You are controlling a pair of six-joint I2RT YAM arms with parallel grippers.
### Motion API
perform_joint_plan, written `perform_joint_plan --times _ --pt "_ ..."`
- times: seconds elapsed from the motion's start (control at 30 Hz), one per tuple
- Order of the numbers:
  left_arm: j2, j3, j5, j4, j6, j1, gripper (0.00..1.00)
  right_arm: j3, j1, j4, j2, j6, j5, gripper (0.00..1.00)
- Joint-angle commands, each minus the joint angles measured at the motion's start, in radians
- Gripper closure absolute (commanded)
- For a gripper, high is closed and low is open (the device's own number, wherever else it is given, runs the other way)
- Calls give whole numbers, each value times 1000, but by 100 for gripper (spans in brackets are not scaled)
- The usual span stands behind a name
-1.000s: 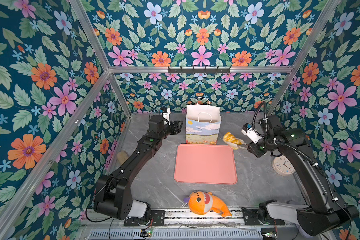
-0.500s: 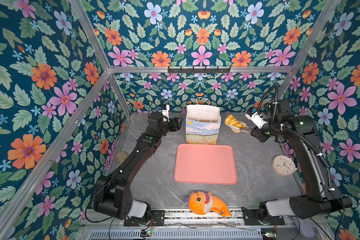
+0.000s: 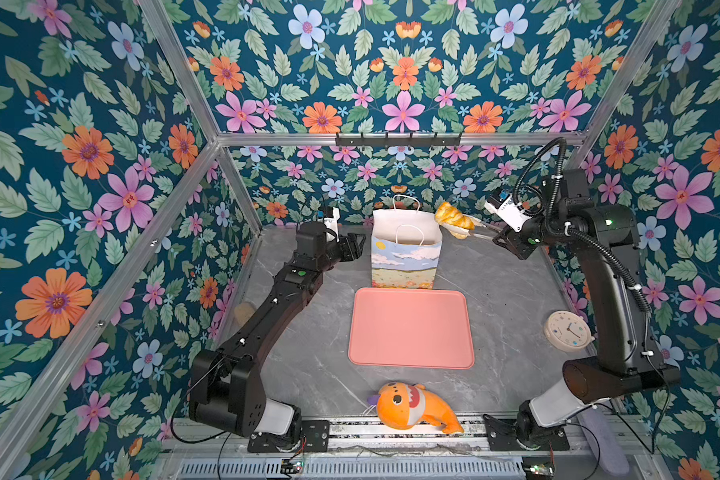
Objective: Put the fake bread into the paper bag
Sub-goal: 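Close the tongs on the striped bun and lift it toward the paper bag, then lower the striped bun into the paper bag with the right gripper's tongs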
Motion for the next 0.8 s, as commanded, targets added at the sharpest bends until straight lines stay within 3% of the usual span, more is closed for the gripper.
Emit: perform_joint_plan --times 0.0,0.27,0.77 --pt "7 24 22 -30 22 1 34 66 1 -14 30 -54 -90 65" --pt "16 27 88 -11 31 0 34 224 24 -74 158 -124 -163 65" --pt "44 44 108 -3 47 0 34 297 80 -68 272 -194 -172 66"
